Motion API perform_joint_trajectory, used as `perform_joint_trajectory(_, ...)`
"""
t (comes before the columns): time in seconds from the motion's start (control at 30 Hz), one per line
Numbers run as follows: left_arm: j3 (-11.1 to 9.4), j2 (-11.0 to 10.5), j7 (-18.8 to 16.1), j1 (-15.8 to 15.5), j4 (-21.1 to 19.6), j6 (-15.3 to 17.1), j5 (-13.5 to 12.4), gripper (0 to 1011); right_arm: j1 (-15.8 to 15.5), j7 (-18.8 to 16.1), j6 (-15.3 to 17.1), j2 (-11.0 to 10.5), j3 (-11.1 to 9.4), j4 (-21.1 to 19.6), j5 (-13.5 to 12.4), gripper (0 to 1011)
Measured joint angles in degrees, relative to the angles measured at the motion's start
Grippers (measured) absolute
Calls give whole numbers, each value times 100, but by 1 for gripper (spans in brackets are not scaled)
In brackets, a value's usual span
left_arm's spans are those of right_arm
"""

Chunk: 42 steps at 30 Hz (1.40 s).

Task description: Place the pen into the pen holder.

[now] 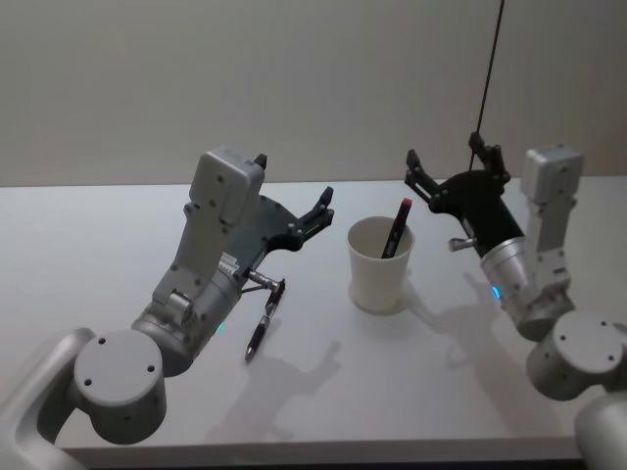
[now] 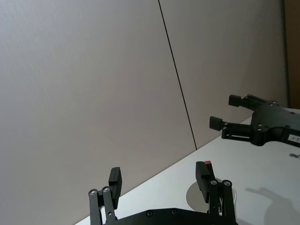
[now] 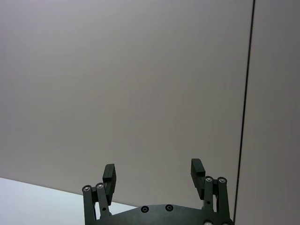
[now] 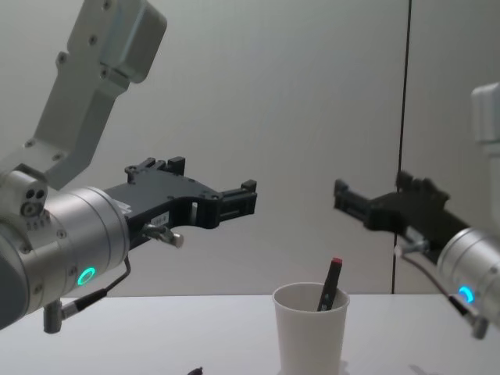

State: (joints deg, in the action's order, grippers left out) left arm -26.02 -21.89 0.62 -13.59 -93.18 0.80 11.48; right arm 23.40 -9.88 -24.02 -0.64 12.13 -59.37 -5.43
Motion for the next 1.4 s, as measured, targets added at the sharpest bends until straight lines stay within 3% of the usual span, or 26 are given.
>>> perform_joint_trajectory(0.17, 0, 0, 0, 0, 0, 0, 0, 1004, -320, 175, 391, -118, -57, -708, -16, 1002)
perform_joint_trajectory(0.4, 0, 0, 0, 0, 0, 0, 0, 1004, -679, 497, 812, -248, -131, -1375, 4, 1002)
perform_joint_trajectory(0.63, 0, 0, 0, 0, 0, 0, 0, 1004, -970, 807, 1127, -351, -200, -1810, 41, 1002)
perform_joint_trajectory(1.0, 0, 0, 0, 0, 0, 0, 0, 1004, -1330, 1231, 1574, -498, -321, -2197, 78, 1002)
perform_joint_trajectory(1.4, 0, 0, 1, 0, 0, 0, 0, 1004, -1490, 1452, 1872, -605, -447, -2306, 73, 1002)
